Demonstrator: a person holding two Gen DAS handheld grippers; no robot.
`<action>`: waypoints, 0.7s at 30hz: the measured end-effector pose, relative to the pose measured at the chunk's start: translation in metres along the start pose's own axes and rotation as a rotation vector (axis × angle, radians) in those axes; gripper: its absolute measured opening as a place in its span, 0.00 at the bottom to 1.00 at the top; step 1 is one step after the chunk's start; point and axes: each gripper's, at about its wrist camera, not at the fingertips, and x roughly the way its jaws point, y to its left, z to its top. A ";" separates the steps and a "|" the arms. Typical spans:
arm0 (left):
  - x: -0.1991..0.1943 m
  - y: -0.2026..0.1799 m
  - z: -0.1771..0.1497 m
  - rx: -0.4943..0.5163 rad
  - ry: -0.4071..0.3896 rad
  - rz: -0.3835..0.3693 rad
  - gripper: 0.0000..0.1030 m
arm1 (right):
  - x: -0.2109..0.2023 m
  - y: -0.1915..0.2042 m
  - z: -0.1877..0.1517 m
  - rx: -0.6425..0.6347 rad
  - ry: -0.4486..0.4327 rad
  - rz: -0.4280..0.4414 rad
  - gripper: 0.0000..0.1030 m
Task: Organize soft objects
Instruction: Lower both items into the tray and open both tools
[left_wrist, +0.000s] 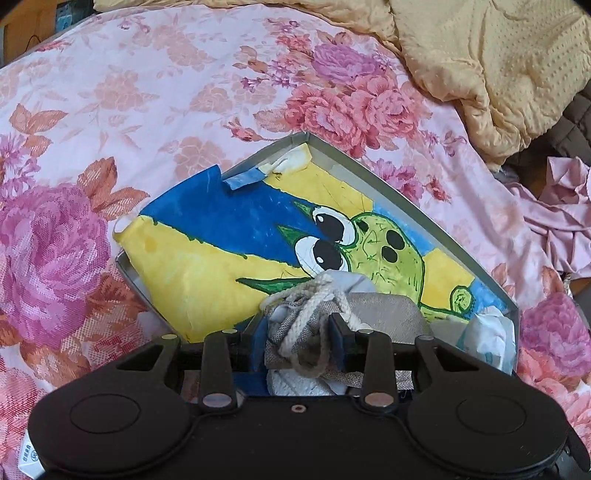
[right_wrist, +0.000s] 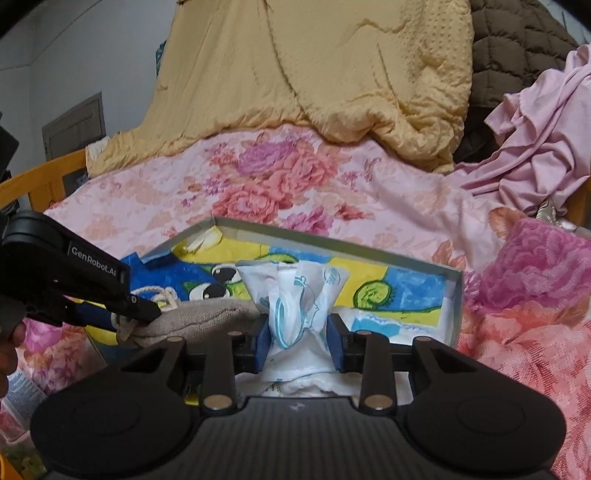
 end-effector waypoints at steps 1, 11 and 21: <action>0.000 -0.001 0.000 0.007 0.004 0.008 0.37 | 0.001 0.000 -0.001 -0.001 0.006 0.002 0.37; -0.006 -0.011 -0.001 0.061 -0.006 0.052 0.48 | -0.003 -0.005 0.001 0.027 0.001 0.009 0.53; -0.027 -0.006 -0.004 0.017 -0.044 0.024 0.79 | -0.021 -0.013 0.008 0.063 -0.041 0.000 0.79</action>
